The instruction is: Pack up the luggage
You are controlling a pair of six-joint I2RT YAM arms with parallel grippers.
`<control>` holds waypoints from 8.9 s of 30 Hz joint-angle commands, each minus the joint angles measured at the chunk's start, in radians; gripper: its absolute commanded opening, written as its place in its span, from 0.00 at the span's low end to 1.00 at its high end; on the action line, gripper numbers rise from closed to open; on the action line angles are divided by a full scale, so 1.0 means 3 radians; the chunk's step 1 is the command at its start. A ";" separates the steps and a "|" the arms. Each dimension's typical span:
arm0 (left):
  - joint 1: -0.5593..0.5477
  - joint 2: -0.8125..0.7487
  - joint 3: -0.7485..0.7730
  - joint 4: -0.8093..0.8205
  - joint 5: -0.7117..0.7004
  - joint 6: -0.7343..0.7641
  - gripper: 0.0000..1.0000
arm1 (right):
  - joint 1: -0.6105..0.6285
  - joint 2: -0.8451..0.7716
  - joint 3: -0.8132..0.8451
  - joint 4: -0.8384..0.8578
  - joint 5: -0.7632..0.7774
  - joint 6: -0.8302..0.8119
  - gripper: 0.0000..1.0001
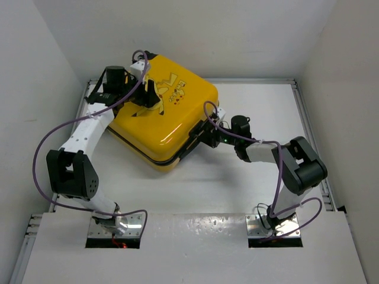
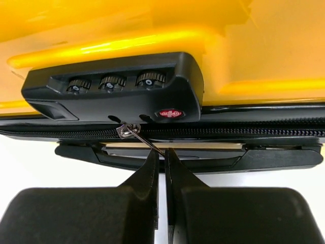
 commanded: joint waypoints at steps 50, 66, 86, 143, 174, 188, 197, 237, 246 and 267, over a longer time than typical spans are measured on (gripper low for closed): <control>-0.0180 -0.0002 -0.0164 -0.0498 -0.0162 0.0369 0.70 | -0.0164 0.0167 0.0190 0.0305 -0.1145 0.0258 0.29; -0.0211 0.0059 -0.0093 -0.0498 -0.0162 0.0338 0.70 | -0.0216 0.0100 0.0102 0.0341 -0.1048 0.0289 0.51; -0.0303 0.0059 -0.0093 -0.0498 -0.0254 0.0277 0.70 | 0.0035 0.0601 0.0414 0.0959 -0.1012 0.0483 0.45; -0.2563 -0.0193 -0.0702 -0.0263 -0.1383 -0.0146 0.62 | -0.0405 0.0463 0.0588 0.0294 0.0589 0.0621 0.00; -0.2671 0.0989 0.0071 -0.0677 -0.3251 -0.0219 0.65 | -0.0425 0.0657 0.0613 0.0412 0.0450 0.0826 0.00; -0.2507 0.1629 -0.0118 -0.0503 -0.2724 -0.0250 0.59 | -0.0446 0.0800 0.0767 0.0377 0.0420 0.0800 0.00; -0.2446 0.1089 -0.0649 -0.0340 -0.2239 0.0465 0.00 | -0.0497 0.0744 0.0767 0.0193 0.0476 0.0381 0.00; -0.1311 0.0187 -0.1669 -0.0759 -0.1257 0.4149 0.12 | -0.0809 0.2084 0.2511 0.0535 0.0425 0.0830 0.10; -0.1428 0.0161 -0.0002 -0.0280 -0.0643 0.2983 0.75 | -0.0937 0.0752 0.1627 -0.0127 0.0241 0.0524 0.58; -0.0881 0.0243 0.0715 -0.0442 -0.0994 0.0134 1.00 | -0.1474 -0.0933 0.1668 -0.3136 0.0680 -0.0029 1.00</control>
